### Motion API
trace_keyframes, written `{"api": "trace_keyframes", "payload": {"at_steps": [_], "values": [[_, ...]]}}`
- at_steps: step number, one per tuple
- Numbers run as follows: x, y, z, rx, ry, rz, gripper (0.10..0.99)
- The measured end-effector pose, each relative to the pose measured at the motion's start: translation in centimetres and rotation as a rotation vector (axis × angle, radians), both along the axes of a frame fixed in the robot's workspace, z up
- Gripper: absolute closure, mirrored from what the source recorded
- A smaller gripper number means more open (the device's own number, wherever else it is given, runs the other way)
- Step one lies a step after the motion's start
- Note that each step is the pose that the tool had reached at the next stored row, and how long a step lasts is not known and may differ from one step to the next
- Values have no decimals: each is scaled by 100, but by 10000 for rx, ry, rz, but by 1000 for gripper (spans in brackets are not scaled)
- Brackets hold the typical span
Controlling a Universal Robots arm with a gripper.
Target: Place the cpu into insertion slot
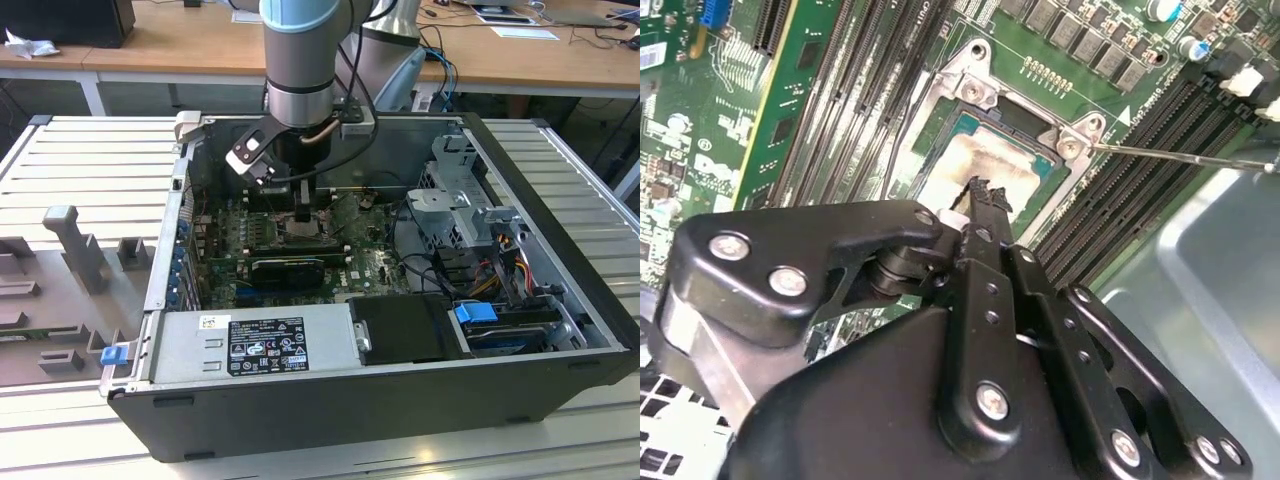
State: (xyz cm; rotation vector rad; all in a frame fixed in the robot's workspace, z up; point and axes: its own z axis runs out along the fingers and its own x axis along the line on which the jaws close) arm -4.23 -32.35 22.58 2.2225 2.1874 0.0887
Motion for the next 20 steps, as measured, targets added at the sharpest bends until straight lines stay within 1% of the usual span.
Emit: {"api": "trace_keyframes", "payload": {"at_steps": [2,3,5,6,7,16,20], "values": [[0,0,63,-4,0,1,980],[1,0,74,-4,-1,0,980],[23,-2,74,-5,8,-2,980],[46,-2,74,-5,28,-5,980],[52,-4,75,-1,35,-4,980],[54,-3,80,4,37,-6,980],[54,-3,96,3,38,-6,980]]}}
